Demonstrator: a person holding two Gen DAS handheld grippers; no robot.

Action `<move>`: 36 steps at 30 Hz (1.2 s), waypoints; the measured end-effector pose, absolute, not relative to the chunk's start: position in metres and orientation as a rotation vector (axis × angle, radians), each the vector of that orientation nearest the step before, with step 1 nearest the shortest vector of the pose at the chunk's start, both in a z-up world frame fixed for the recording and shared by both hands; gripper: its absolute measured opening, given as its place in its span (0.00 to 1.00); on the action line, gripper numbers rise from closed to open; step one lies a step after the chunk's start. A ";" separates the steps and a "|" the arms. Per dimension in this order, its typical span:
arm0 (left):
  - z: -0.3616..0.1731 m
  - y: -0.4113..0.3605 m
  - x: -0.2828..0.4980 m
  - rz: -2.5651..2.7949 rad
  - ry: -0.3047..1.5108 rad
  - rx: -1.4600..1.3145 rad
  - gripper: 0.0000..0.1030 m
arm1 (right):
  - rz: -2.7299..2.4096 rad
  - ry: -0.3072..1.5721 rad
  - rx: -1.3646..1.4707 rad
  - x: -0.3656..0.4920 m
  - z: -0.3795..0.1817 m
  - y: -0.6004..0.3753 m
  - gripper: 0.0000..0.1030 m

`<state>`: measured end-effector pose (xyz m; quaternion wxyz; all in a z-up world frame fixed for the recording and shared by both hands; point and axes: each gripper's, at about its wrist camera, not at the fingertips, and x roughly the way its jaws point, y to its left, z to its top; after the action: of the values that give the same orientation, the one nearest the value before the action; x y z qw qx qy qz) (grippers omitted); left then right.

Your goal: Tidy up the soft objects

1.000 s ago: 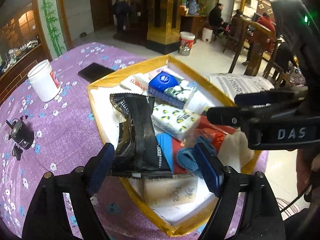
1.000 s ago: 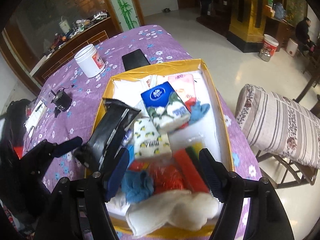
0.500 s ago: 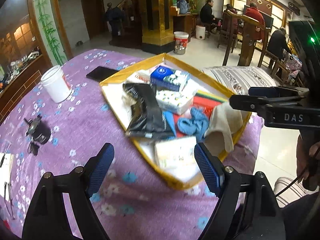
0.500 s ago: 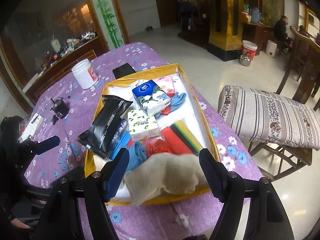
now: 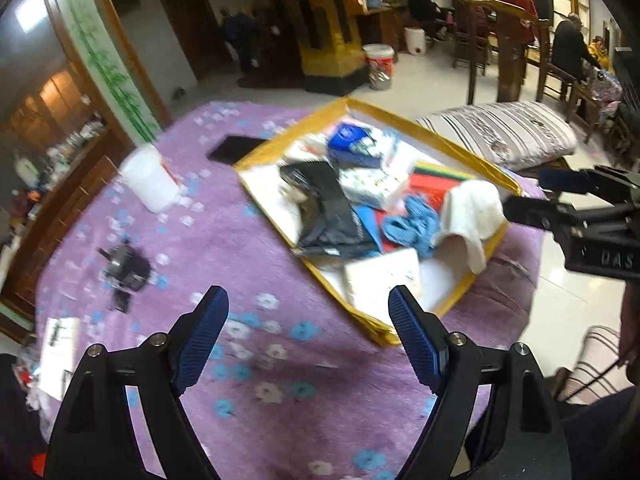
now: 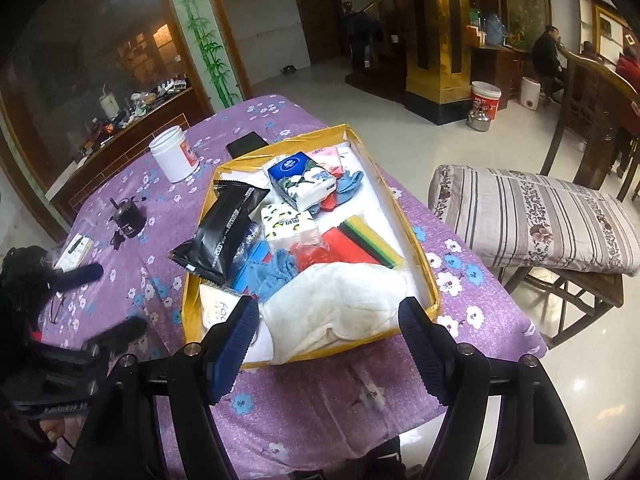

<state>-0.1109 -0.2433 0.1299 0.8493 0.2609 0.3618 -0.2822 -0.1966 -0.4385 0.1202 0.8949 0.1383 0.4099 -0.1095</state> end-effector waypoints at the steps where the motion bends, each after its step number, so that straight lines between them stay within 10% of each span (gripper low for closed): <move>1: 0.131 -0.241 -0.112 -0.588 0.752 0.548 0.80 | -0.228 0.846 0.280 -0.199 0.121 -0.437 0.72; 36: 0.120 -0.231 -0.120 -0.651 0.812 0.515 0.80 | -0.164 0.751 0.223 -0.208 0.138 -0.405 0.78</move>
<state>-0.1203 -0.2312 0.1195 0.8362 0.2433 0.3834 -0.3075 -0.2083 -0.4053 0.1382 0.9209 0.1084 0.3657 -0.0797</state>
